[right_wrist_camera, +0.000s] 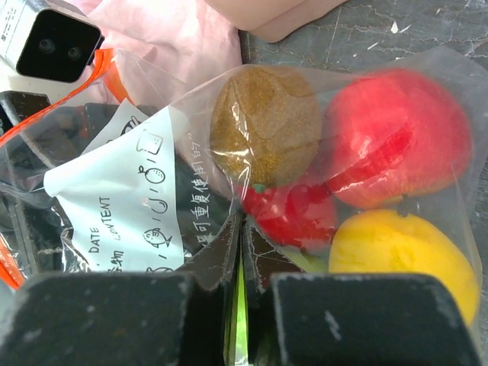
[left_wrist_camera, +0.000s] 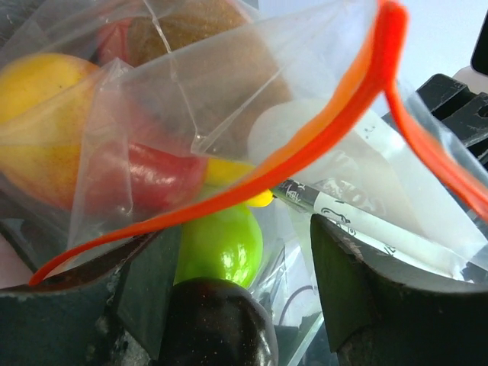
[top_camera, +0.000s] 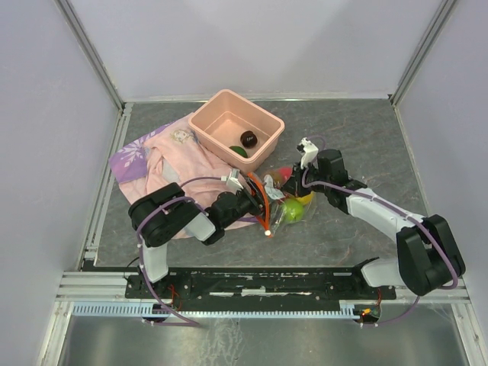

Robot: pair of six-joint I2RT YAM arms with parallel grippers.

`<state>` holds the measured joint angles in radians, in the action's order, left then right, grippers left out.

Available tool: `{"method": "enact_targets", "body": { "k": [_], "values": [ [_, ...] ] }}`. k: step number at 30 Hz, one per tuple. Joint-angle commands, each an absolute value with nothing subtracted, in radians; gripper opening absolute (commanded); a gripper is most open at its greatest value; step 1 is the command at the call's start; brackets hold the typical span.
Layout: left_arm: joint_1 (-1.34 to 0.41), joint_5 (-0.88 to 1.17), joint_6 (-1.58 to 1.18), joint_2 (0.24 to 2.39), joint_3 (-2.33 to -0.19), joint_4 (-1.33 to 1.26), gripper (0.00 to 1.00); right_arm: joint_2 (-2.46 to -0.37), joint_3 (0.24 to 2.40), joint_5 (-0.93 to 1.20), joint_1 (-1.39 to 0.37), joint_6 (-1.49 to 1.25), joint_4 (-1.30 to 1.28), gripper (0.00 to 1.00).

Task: Open the zip-top bag and remove the fake food
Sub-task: Pick up the fake fruit from the zipper food storage bag.

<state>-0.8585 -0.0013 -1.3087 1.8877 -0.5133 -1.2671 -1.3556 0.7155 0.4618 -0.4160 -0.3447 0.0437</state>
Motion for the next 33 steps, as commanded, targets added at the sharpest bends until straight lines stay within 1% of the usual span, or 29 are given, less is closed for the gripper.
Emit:
{"method": "enact_targets", "body": {
  "k": [1, 7, 14, 16, 20, 25, 27, 33],
  "values": [
    [-0.855, 0.049, -1.230, 1.832, -0.540, -1.218, 0.76, -1.282, 0.698, 0.445, -0.415, -0.353, 0.055, 0.11],
    [-0.854, 0.051, -1.018, 1.687, -0.573, -0.879, 0.81, -1.165, 0.693, 0.427, -0.415, -0.329, 0.002, 0.21],
    [-0.854, 0.060, -0.849, 1.577, -0.637, -0.583, 0.83, -1.069, 0.661, 0.486, -0.416, -0.340, -0.006, 0.32],
    [-0.854, 0.063, -0.807, 1.561, -0.659, -0.508, 0.83, -1.033, 0.645, 0.504, -0.416, -0.351, 0.003, 0.36],
    [-0.854, 0.073, -0.747, 1.538, -0.693, -0.391, 0.83, -0.963, 0.610, 0.571, -0.419, -0.416, 0.067, 0.54],
    [-0.854, 0.091, -0.718, 1.521, -0.708, -0.347, 0.84, -0.928, 0.587, 0.575, -0.445, -0.527, 0.146, 0.70],
    [-0.854, 0.096, -0.718, 1.515, -0.705, -0.346, 0.84, -0.947, 0.605, 0.551, -0.467, -0.537, 0.140, 0.71],
    [-0.854, 0.112, -0.737, 1.504, -0.684, -0.371, 0.83, -1.056, 0.697, 0.382, -0.581, -0.437, 0.002, 0.66]
  ]
}}
